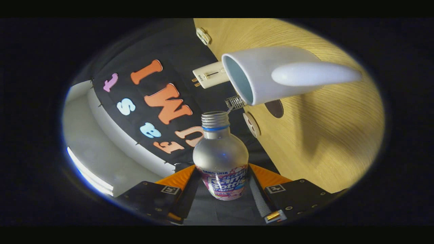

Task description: Take the bottle from table, then pour the juice into the cup, finally place the bottle on the coaster

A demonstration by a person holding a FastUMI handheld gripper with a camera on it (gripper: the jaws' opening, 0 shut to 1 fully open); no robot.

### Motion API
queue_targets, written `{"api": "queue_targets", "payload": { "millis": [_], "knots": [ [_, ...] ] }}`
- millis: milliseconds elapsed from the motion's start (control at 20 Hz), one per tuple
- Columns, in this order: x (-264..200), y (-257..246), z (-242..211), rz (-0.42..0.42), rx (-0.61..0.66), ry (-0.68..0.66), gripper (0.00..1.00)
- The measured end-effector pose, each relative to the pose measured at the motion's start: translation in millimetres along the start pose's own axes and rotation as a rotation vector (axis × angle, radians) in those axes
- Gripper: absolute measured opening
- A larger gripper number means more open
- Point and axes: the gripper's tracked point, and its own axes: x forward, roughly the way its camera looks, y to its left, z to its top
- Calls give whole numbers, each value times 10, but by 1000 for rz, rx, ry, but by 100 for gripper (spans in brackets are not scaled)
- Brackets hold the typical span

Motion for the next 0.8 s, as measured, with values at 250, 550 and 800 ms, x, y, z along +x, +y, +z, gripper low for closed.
{"api": "queue_targets", "payload": {
  "millis": [250, 550, 800],
  "knots": [
    [19, 36, -24, 13, 31, 1, 77],
    [-46, 44, -6, 25, 46, -4, 77],
    [-33, 128, -17, 54, 60, -3, 77]
  ]
}}
